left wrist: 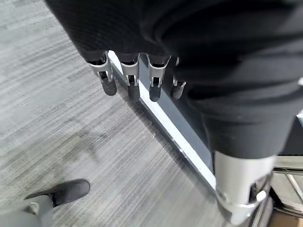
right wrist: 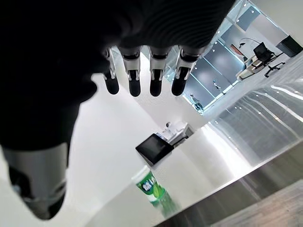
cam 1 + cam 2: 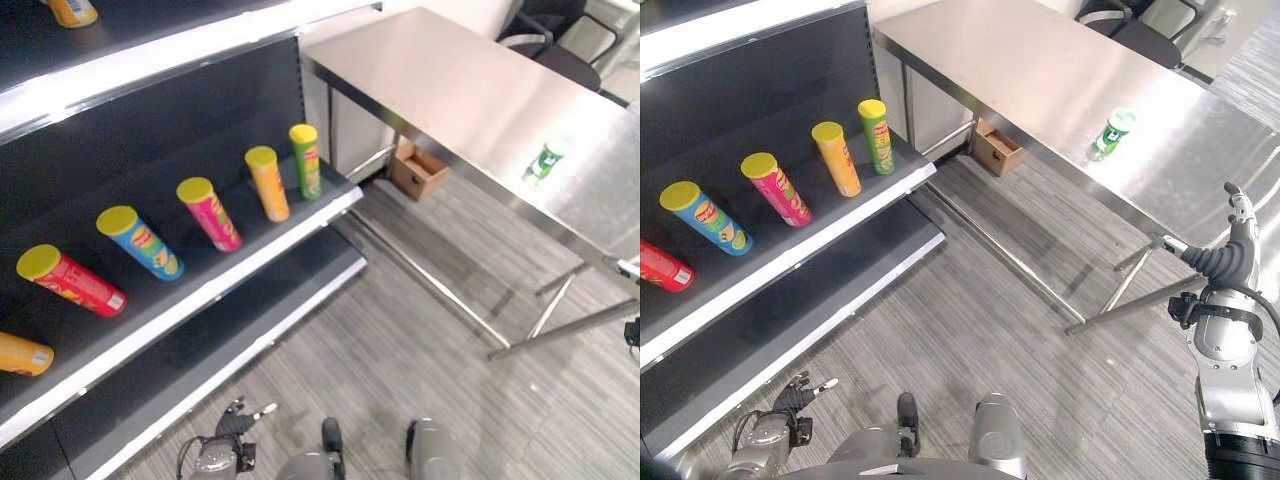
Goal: Put the goods on the table back onto the shelves and tidy them up.
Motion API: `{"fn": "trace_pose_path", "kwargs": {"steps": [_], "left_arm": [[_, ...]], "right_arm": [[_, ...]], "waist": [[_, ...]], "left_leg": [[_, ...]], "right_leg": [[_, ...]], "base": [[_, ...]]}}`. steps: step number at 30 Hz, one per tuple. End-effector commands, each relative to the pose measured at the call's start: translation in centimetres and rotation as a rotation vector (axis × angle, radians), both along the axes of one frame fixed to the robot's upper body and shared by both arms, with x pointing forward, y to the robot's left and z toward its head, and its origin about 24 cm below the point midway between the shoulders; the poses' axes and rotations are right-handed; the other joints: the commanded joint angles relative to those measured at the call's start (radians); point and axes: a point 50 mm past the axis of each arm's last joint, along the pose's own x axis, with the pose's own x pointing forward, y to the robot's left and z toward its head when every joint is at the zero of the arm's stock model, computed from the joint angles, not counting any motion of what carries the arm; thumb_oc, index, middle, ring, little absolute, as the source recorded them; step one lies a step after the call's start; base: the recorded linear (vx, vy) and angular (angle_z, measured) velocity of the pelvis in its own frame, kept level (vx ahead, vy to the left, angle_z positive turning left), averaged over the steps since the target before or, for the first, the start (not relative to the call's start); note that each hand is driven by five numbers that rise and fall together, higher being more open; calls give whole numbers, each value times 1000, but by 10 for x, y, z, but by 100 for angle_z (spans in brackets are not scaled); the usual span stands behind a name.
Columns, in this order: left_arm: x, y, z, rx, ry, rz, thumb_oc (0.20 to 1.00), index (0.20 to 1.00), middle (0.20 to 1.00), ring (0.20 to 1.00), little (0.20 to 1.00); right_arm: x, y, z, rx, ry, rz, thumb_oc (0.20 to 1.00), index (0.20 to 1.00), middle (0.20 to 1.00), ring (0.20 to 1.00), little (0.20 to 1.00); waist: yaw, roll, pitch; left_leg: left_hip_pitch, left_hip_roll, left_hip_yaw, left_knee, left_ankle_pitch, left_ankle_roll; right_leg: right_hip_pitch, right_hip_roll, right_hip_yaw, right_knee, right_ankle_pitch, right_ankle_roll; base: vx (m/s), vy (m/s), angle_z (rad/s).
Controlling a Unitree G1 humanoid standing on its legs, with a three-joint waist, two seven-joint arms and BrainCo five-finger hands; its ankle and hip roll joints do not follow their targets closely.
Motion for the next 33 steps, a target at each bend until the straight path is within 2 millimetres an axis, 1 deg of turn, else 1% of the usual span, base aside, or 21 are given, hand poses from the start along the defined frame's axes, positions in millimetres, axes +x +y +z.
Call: {"fn": "trace_pose_path", "kwargs": {"steps": [1,2,3,4,6,7,9,11,12,13,14,15,16,17,18,20,22,25,29,31,33], "left_arm": [[7,7,6,27,-37,-24,1000,1000,1000,1000,1000],[7,6,6,25,-35,-27,1000,1000,1000,1000,1000],[6,7,5,28,-29,-24,1000,1000,1000,1000,1000],[6,7,6,29,-30,-22,1000,1000,1000,1000,1000],[5,7,5,27,-22,-25,1000,1000,1000,1000,1000],[3,6,3,31,-9,-38,1000,1000,1000,1000,1000],[3,-2,2,3,-16,-54,1000,1000,1000,1000,1000],[3,-6,2,-12,-23,-57,1000,1000,1000,1000,1000],[3,-7,2,-16,-22,-59,1000,1000,1000,1000,1000],[3,-7,2,-24,-24,-50,1000,1000,1000,1000,1000],[4,-7,2,-27,-28,-47,1000,1000,1000,1000,1000],[5,-7,3,-34,-35,-38,1000,1000,1000,1000,1000],[6,-6,3,-32,-31,-44,1000,1000,1000,1000,1000],[8,-5,4,-30,-33,-50,1000,1000,1000,1000,1000],[4,-6,2,-29,-15,-61,1000,1000,1000,1000,1000],[-3,-8,-3,-29,17,-62,1000,1000,1000,1000,1000],[-10,-8,-7,-27,41,-51,1000,1000,1000,1000,1000],[-17,-6,-9,-13,66,-52,1000,1000,1000,1000,1000],[-17,-7,-9,-8,66,-53,1000,1000,1000,1000,1000],[-14,-7,-8,-10,53,-61,1000,1000,1000,1000,1000],[-14,-7,-7,-11,51,-63,1000,1000,1000,1000,1000]], "right_arm": [[2,-19,39,-43,-158,-79,1000,1000,1000,1000,1000],[2,-20,38,-42,-152,-83,1000,1000,1000,1000,1000],[-1,-25,37,-41,-147,-111,1000,1000,1000,1000,1000],[-3,-30,37,-42,-145,-133,1000,1000,1000,1000,1000],[-9,-36,36,-40,-138,-164,1000,1000,1000,1000,1000],[-14,-43,38,-43,-131,-187,1000,1000,1000,1000,1000],[-21,-50,44,-53,-134,-205,1000,1000,1000,1000,1000],[-21,-52,46,-16,-172,-201,1000,1000,1000,1000,1000],[-19,-53,44,4,-171,-194,1000,1000,1000,1000,1000],[-16,-54,43,55,-187,-172,1000,1000,1000,1000,1000],[-14,-54,42,85,-195,-152,1000,1000,1000,1000,1000],[-16,-55,39,110,-188,-142,1000,1000,1000,1000,1000],[-17,-56,38,108,-169,-137,1000,1000,1000,1000,1000],[-17,-56,38,99,-159,-141,1000,1000,1000,1000,1000],[-17,-54,36,88,-142,-131,1000,1000,1000,1000,1000],[-21,-53,36,59,-132,-146,1000,1000,1000,1000,1000],[-32,-54,39,0,-138,-183,1000,1000,1000,1000,1000],[-46,-64,36,-43,-108,-275,1000,1000,1000,1000,1000],[-46,-60,37,-30,-129,-254,1000,1000,1000,1000,1000],[-36,-50,35,-7,-122,-169,1000,1000,1000,1000,1000],[-34,-48,34,1,-117,-152,1000,1000,1000,1000,1000]], "waist": [[11,3,4],[6,7,6],[-2,0,8],[-7,-6,10],[-16,-18,7],[-20,-21,-12],[-33,-2,-36],[-34,17,-41],[-35,23,-43],[-28,31,-42],[-32,35,-39],[-43,35,-31],[-64,33,-30],[-70,35,-29],[-75,47,-34],[-77,55,-41],[-85,54,-39],[-97,52,-44],[-102,53,-45],[-99,53,-47],[-98,52,-47]], "left_leg": [[-35,49,-124,59,-96,-136],[-33,52,-129,66,-104,-138],[-22,53,-145,71,-124,-147],[-6,56,-160,81,-140,-156],[18,53,-190,83,-156,-169],[33,78,-202,79,-160,-191],[34,144,-225,69,-145,-223],[23,187,-235,60,-116,-254],[22,200,-236,52,-107,-262],[11,216,-227,47,-82,-276],[2,224,-213,39,-65,-280],[-15,246,-111,51,-45,-276],[-37,264,34,73,-23,-264],[-43,274,92,84,-15,-262],[-34,275,126,67,-10,-264],[-20,272,124,49,-3,-264],[-12,259,120,47,-15,-259],[2,242,127,32,-29,-253],[13,235,128,23,-35,-250],[20,234,134,21,-38,-249],[22,234,136,20,-39,-249]], "right_leg": [[17,33,5,-107,5,14],[27,34,7,-152,21,20],[28,33,34,-227,43,31],[11,35,34,-260,72,40],[22,43,48,-279,77,45],[41,52,48,-263,68,41],[67,85,10,-258,29,13],[86,113,-23,-260,-11,-12],[94,123,-35,-264,-22,-19],[105,132,-56,-268,-39,-31],[114,132,-74,-273,-47,-35],[140,119,-115,-274,-63,-40],[153,106,-158,-280,-67,-43],[155,108,-171,-280,-69,-47],[159,117,-171,-276,-71,-50],[164,115,-171,-267,-76,-48],[161,104,-160,-258,-75,-44],[150,92,-140,-259,-60,-33],[144,87,-129,-261,-52,-26],[143,83,-127,-265,-47,-22],[144,83,-126,-265,-46,-21]], "base": [[145,-89,18],[220,-156,35],[284,-217,48],[374,-317,66],[333,-324,91],[324,-398,98],[281,-464,74],[129,-328,71],[99,-280,44],[65,-191,40],[56,-195,42],[2,-144,86],[-20,-116,156],[-21,-50,196],[48,-14,134],[86,31,-21],[38,90,-14],[4,96,-5],[-9,51,-13],[-14,38,-8],[-6,12,-5]]}}
